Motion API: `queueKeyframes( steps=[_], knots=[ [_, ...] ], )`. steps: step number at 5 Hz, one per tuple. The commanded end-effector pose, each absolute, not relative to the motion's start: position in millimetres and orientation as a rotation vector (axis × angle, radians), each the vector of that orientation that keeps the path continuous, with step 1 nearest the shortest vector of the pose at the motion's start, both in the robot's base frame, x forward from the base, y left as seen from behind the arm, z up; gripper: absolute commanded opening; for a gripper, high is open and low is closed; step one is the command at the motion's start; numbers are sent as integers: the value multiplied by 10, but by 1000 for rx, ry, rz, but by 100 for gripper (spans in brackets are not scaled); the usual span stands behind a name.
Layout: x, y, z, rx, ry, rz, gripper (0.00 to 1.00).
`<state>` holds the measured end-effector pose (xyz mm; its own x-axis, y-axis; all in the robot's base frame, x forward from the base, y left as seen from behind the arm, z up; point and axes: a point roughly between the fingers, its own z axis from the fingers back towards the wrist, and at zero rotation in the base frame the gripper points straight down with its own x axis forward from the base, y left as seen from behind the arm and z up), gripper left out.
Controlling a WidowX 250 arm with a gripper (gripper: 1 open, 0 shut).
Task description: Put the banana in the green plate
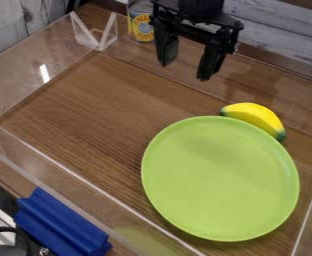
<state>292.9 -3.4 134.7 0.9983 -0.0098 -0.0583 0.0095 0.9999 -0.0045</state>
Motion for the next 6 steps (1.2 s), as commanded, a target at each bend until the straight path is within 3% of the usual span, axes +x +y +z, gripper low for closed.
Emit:
queueKeyframes(
  steps=[1,4,6],
  knots=[
    [3022,-156,1298,-9,64,-90,100],
    [3423,-698,1151,7,36,-447,100],
    [3531,-877,943,33,18,-615,100]
  ],
)
